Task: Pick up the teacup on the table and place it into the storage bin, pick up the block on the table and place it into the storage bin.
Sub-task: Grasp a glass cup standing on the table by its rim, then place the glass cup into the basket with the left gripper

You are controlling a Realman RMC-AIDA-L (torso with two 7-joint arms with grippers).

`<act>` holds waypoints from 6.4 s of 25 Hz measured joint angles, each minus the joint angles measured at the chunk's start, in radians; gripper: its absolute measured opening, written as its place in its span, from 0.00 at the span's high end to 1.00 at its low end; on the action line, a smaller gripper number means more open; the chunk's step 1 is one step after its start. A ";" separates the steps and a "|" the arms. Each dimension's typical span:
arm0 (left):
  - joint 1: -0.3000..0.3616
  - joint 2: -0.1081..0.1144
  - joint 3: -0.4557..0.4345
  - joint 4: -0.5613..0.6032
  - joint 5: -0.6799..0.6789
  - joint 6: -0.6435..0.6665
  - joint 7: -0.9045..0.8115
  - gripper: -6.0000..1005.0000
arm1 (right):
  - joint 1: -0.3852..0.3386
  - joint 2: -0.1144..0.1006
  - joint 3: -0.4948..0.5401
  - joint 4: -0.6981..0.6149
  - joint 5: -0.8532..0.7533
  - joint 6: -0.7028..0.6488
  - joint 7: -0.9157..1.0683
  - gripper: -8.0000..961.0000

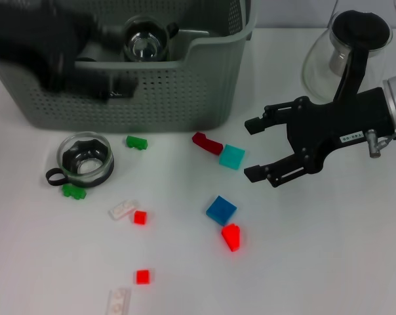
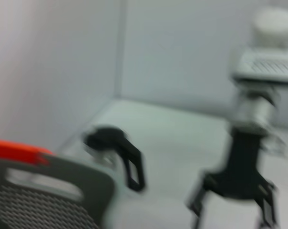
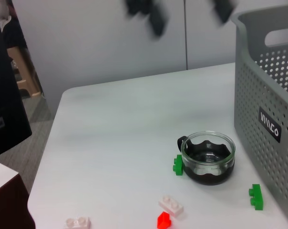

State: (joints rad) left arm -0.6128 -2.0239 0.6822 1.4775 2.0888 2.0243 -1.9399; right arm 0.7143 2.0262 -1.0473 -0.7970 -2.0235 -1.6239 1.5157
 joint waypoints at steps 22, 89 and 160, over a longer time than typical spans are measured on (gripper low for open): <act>0.092 -0.146 0.395 0.037 0.568 -0.234 -0.014 0.28 | 0.017 0.008 0.013 0.029 0.001 0.048 0.009 0.07; 0.071 -0.140 0.711 -0.192 0.771 -0.547 -0.220 0.94 | 0.007 0.002 0.024 0.033 0.003 0.051 0.009 0.09; -0.254 -0.028 0.154 -0.163 0.592 -0.612 -0.412 0.33 | -0.016 -0.015 0.036 0.033 0.000 0.018 -0.009 0.09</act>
State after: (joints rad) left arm -0.8672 -2.0523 0.8364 1.3144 2.6804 1.4124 -2.3518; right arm 0.6979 2.0112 -1.0113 -0.7639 -2.0233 -1.6060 1.5069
